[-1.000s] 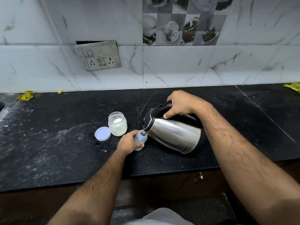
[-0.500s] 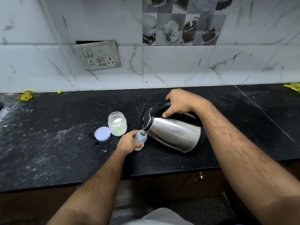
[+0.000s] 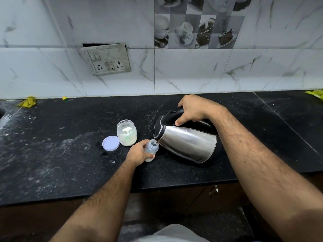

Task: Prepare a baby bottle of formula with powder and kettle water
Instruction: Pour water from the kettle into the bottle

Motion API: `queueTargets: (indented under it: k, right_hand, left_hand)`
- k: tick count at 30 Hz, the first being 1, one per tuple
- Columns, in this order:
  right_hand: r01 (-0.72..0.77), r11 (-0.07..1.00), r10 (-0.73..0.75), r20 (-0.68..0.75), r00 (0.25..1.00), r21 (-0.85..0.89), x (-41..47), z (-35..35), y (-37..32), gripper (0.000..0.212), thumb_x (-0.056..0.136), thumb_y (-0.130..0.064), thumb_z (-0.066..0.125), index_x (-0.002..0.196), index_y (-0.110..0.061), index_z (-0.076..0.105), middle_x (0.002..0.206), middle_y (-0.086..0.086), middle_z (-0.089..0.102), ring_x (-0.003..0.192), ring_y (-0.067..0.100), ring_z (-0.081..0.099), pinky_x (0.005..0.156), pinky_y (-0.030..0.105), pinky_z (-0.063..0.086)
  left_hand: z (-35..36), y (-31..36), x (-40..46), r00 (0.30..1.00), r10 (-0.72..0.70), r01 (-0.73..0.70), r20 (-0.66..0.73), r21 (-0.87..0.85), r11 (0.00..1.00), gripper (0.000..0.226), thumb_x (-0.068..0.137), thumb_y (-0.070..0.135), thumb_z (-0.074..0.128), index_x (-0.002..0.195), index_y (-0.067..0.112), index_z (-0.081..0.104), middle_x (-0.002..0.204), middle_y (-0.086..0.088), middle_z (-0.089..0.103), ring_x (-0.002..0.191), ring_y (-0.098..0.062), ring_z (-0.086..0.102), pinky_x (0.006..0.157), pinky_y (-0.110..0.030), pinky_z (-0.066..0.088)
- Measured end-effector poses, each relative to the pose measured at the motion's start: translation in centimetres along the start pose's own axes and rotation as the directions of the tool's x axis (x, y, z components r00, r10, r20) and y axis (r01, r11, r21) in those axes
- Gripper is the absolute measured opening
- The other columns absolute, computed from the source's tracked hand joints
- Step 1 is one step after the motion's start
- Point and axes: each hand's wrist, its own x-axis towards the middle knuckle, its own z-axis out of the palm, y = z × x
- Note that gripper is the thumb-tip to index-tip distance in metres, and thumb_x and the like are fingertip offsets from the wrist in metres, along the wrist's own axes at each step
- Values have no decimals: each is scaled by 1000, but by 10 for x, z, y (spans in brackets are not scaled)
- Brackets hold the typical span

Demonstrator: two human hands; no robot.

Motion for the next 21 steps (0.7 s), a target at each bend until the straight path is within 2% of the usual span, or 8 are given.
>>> queueTargets:
  k: [7, 10, 12, 21]
  right_hand:
    - [-8, 1000, 8, 4, 1000, -8, 2, -1, -1, 39, 73, -40, 84, 72, -19, 51, 34, -13, 52, 44, 14, 53, 53, 24, 41]
    - [-7, 1000, 7, 9, 1000, -10, 3, -1, -2, 40, 73, -40, 84, 69, -26, 47, 35, -12, 52, 42, 13, 52, 50, 23, 39]
    - [-6, 1000, 6, 8, 1000, -16, 3, -1, -2, 43, 73, -40, 84, 67, -29, 43, 36, -5, 52, 42, 13, 52, 49, 23, 39]
    - [-16, 999, 16, 6, 1000, -28, 6, -3, -3, 51, 73, -40, 85, 66, -33, 35, 51, 1, 58, 45, 15, 55, 46, 21, 37]
  left_hand:
    - [0, 2, -1, 1000, 6, -6, -7, -7, 1000, 58, 63, 12, 88, 105, 42, 60, 105, 8, 73, 102, -15, 67, 103, -39, 47]
    - [0, 2, -2, 1000, 2, -2, -3, -7, 1000, 59, 63, 12, 88, 105, 42, 60, 105, 9, 72, 102, -14, 67, 103, -39, 47]
    - [0, 2, -2, 1000, 1, -1, -3, 0, 1000, 59, 62, 13, 88, 107, 40, 62, 106, 9, 72, 102, -14, 67, 103, -38, 47]
    - [0, 1, -1, 1000, -8, 8, -7, 11, 1000, 60, 63, 14, 88, 112, 36, 63, 106, 9, 72, 103, -13, 66, 103, -37, 47]
